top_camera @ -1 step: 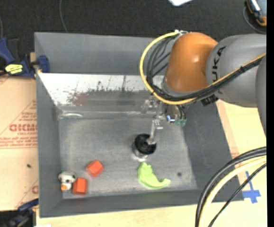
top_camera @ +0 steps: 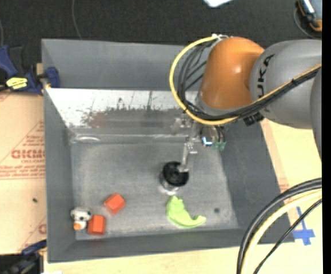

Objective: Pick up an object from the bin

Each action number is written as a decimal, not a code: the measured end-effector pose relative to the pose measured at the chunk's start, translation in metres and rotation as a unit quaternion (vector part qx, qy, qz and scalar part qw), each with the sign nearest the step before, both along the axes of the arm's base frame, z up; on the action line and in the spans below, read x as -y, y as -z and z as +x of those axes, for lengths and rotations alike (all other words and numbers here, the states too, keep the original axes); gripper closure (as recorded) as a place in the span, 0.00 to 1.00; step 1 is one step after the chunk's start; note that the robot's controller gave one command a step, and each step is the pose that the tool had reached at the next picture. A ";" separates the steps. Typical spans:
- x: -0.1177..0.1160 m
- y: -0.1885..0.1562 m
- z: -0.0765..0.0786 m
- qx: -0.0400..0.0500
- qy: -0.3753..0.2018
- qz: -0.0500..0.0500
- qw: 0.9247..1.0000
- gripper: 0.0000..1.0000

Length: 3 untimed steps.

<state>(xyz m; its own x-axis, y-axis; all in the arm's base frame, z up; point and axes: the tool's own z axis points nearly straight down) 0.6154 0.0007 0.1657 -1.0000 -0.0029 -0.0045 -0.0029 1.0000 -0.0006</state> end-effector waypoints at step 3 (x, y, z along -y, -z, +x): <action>0.022 0.067 -0.024 -0.001 -0.046 0.000 0.999 0.00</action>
Offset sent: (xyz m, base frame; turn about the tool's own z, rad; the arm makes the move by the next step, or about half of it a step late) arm -0.0198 -0.0148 -0.0219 -0.1922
